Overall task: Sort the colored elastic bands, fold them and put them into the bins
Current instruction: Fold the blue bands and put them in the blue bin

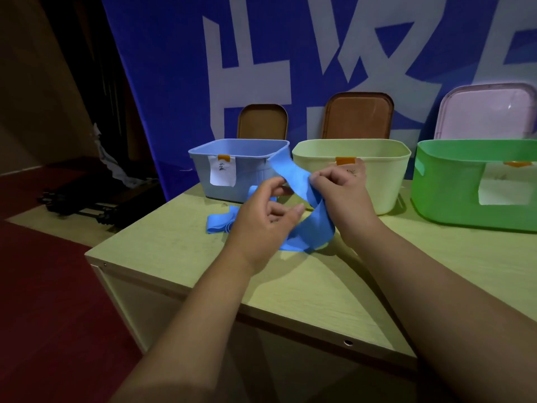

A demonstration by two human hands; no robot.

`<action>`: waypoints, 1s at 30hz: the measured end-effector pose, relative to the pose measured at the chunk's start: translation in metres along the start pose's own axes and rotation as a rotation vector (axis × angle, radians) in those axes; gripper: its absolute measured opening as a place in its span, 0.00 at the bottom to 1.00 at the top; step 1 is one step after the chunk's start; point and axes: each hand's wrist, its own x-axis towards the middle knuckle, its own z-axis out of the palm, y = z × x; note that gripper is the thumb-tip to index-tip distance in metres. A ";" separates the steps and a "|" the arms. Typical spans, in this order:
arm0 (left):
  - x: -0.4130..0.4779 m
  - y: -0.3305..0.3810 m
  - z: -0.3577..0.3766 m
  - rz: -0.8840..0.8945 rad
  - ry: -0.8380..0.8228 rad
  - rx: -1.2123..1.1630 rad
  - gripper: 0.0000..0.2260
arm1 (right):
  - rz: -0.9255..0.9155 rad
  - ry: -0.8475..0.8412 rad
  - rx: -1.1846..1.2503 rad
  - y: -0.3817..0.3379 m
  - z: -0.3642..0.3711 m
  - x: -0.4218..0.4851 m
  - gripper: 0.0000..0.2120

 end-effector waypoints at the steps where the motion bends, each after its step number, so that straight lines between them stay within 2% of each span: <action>1: 0.001 0.001 0.002 -0.008 0.010 -0.038 0.18 | 0.001 -0.013 0.008 0.002 0.001 0.001 0.06; 4: 0.013 0.002 0.004 -0.018 0.143 -0.132 0.12 | 0.031 -0.051 0.057 0.001 0.002 0.001 0.05; 6: 0.026 0.003 0.000 -0.040 0.248 -0.111 0.07 | 0.075 -0.095 0.102 0.000 0.003 -0.001 0.05; 8: 0.040 0.006 -0.004 -0.082 0.281 -0.143 0.04 | 0.119 -0.137 0.123 -0.001 0.003 -0.005 0.05; 11: 0.058 0.012 -0.005 -0.139 0.232 -0.279 0.05 | 0.089 -0.102 0.074 0.001 0.003 -0.004 0.04; 14: 0.064 0.007 0.001 -0.094 0.215 -0.173 0.11 | -0.035 -0.042 -0.158 0.004 0.001 0.001 0.11; 17: 0.062 -0.004 0.005 -0.116 0.155 -0.155 0.08 | -0.098 -0.049 -0.306 0.007 0.002 0.002 0.16; 19: 0.062 -0.009 0.004 -0.149 0.130 -0.189 0.08 | -0.081 -0.071 -0.324 0.008 0.003 0.002 0.18; 22: 0.063 -0.014 0.002 -0.167 0.140 -0.224 0.08 | -0.062 -0.084 -0.276 0.008 0.004 0.000 0.16; 26: 0.063 -0.017 0.001 -0.168 0.139 -0.223 0.07 | -0.095 -0.078 -0.247 0.009 0.005 0.002 0.09; 30: 0.063 -0.019 0.002 -0.203 0.138 -0.284 0.06 | -0.111 -0.068 -0.328 0.012 0.005 0.003 0.10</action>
